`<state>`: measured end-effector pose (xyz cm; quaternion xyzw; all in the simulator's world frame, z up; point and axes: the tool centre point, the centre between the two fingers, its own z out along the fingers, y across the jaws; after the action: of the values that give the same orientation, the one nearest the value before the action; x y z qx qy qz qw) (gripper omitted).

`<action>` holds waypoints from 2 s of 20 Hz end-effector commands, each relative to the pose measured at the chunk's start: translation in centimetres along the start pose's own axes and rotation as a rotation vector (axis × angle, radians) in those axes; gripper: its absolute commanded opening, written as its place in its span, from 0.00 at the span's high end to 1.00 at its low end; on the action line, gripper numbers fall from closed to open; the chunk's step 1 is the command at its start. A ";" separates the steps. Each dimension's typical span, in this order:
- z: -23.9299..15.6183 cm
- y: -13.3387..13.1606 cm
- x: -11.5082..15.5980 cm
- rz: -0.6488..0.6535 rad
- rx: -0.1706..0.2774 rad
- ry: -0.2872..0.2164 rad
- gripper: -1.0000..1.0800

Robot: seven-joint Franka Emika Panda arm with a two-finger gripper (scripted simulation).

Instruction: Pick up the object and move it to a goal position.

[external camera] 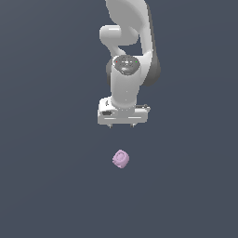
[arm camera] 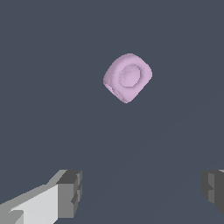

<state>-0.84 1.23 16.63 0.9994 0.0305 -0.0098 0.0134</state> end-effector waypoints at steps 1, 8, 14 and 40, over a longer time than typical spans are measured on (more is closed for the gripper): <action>0.0 0.0 0.0 0.000 0.000 0.000 0.04; 0.5 -0.2 -0.6 0.021 -0.006 -0.022 0.04; 0.5 -0.2 -0.7 0.026 -0.007 -0.024 0.04; 5.5 0.5 8.0 0.540 0.024 0.001 0.04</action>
<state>6.42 1.07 11.44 0.9759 -0.2181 -0.0070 0.0045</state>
